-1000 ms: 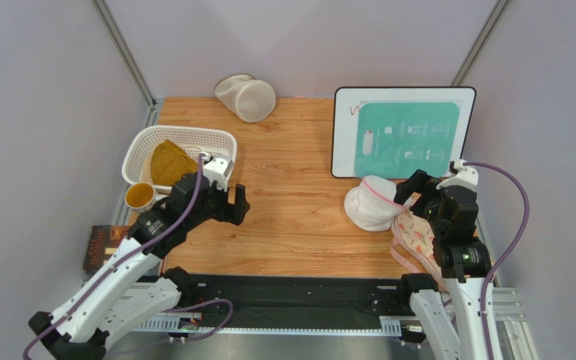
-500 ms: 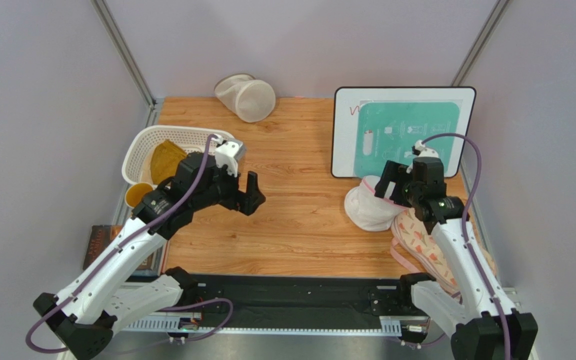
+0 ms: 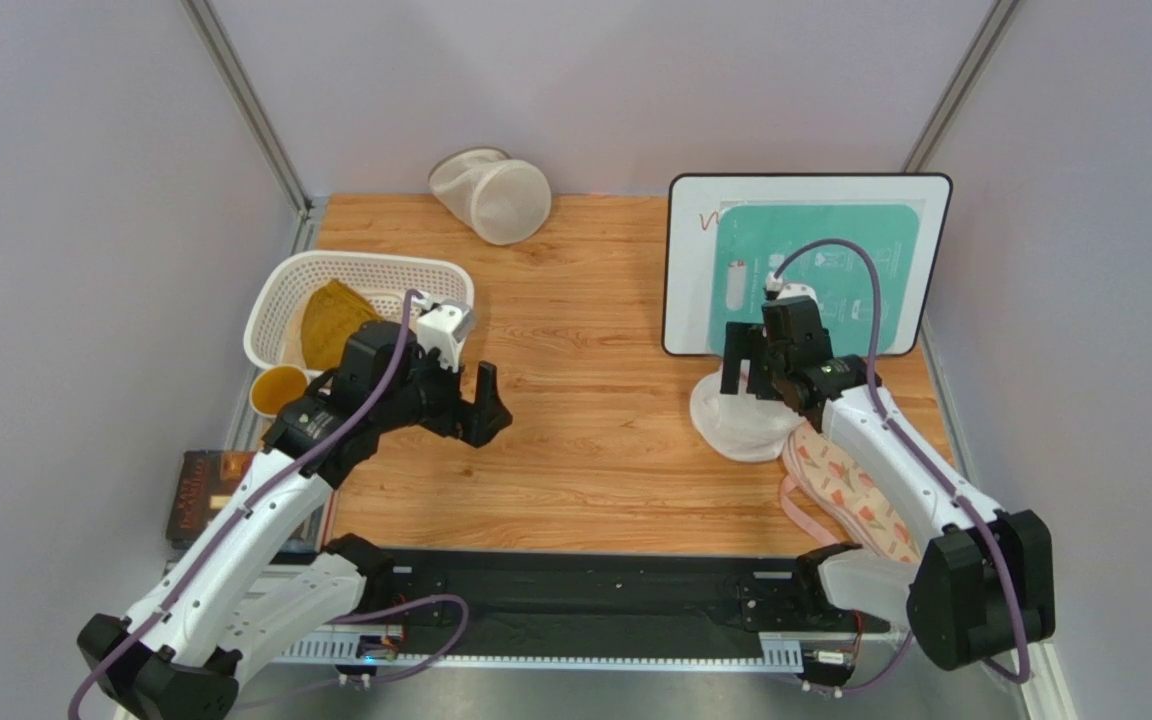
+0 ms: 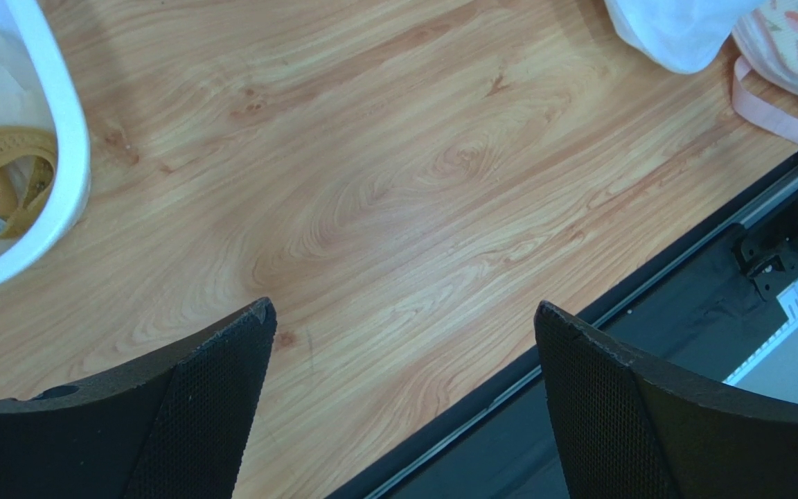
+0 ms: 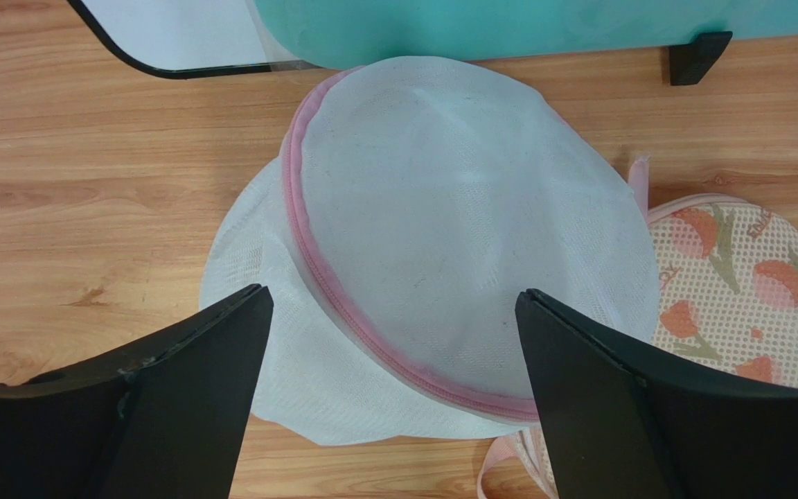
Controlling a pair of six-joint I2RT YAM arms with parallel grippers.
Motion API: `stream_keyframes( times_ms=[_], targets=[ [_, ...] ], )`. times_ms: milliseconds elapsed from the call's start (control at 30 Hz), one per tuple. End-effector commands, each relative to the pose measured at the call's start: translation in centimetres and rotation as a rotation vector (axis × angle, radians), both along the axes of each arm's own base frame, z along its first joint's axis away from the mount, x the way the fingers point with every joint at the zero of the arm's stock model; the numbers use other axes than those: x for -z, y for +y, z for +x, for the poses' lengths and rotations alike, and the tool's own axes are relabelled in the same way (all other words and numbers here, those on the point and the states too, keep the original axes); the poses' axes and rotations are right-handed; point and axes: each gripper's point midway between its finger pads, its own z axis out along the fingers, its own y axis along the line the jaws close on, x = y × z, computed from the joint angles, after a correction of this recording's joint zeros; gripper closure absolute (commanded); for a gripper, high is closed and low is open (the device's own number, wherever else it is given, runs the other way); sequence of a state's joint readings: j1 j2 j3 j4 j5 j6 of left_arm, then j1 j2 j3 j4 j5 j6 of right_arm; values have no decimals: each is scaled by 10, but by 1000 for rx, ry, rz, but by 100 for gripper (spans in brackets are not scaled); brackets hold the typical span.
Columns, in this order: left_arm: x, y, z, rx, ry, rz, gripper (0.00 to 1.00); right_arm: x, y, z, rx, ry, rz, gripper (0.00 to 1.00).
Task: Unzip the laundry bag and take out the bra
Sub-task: Move the laundry bag to the center of the board.
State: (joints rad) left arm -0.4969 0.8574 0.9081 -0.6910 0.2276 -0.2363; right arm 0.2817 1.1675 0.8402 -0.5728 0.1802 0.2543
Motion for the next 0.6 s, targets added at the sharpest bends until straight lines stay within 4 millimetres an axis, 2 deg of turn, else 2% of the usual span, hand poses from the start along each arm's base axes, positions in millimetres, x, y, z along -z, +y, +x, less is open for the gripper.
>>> stream_keyframes(
  times_ms=[0,133,167,233,267,333,500,567],
  targets=[
    [-2,-1,3,21,-38,-31,0,-7,0,26,-8,-50,-77,10],
    [-6,4,5,-1,-62,-38,0,3,7,23,-30,-23,-119,32],
    [-6,5,6,-7,-64,-41,0,1,5,23,-21,-31,-136,41],
    [-7,6,6,-8,-63,-48,0,-1,12,21,-40,-39,-145,51],
    [-6,8,7,-13,-59,-48,0,-4,13,21,-39,-47,-153,71],
    [-5,8,6,-17,-56,-51,0,-7,21,18,-63,-59,-169,86],
    [-3,12,5,-24,-60,-42,0,-17,50,16,-139,-75,-164,100],
    [-2,13,5,-31,-59,-40,0,-22,62,17,-160,-78,-151,100]
  ],
)
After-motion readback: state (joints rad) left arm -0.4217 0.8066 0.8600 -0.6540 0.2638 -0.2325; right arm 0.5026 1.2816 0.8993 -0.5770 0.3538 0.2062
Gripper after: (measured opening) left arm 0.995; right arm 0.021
